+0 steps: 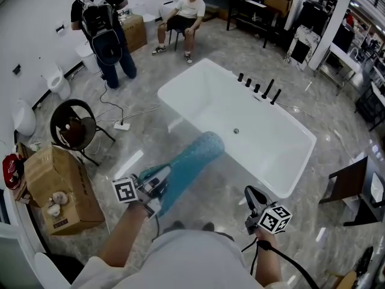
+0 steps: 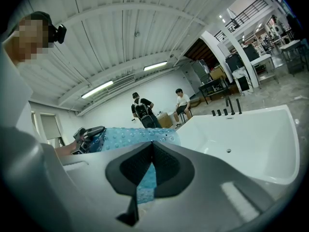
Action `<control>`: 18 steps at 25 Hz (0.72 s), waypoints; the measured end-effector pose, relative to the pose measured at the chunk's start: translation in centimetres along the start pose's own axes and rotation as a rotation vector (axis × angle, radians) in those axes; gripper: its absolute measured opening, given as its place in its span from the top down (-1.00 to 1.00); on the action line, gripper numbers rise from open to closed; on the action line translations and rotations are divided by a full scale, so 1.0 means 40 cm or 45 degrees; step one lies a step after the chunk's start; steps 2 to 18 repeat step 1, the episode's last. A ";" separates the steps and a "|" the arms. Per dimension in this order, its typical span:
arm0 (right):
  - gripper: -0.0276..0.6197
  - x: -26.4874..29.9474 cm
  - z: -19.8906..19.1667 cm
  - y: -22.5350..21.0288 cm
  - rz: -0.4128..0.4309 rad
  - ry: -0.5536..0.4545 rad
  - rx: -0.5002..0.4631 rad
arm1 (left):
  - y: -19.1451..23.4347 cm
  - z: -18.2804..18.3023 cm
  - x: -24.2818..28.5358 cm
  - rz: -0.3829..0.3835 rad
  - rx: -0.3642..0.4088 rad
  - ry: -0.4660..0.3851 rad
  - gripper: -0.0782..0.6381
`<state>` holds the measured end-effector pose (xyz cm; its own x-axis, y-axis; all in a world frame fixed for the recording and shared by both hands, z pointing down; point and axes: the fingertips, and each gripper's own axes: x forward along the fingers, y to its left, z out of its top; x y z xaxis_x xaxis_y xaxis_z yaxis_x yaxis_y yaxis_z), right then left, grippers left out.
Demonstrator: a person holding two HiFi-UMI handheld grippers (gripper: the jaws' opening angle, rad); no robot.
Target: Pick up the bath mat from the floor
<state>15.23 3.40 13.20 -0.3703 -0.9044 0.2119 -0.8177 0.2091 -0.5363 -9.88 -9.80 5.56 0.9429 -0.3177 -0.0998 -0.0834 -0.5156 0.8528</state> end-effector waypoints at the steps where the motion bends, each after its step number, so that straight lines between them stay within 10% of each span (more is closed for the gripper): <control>1: 0.90 -0.001 -0.001 0.001 0.000 -0.002 0.002 | -0.003 0.000 -0.001 -0.002 0.002 0.000 0.74; 18: 0.90 -0.001 -0.001 0.001 0.000 -0.002 0.002 | -0.003 0.000 -0.001 -0.002 0.002 0.000 0.74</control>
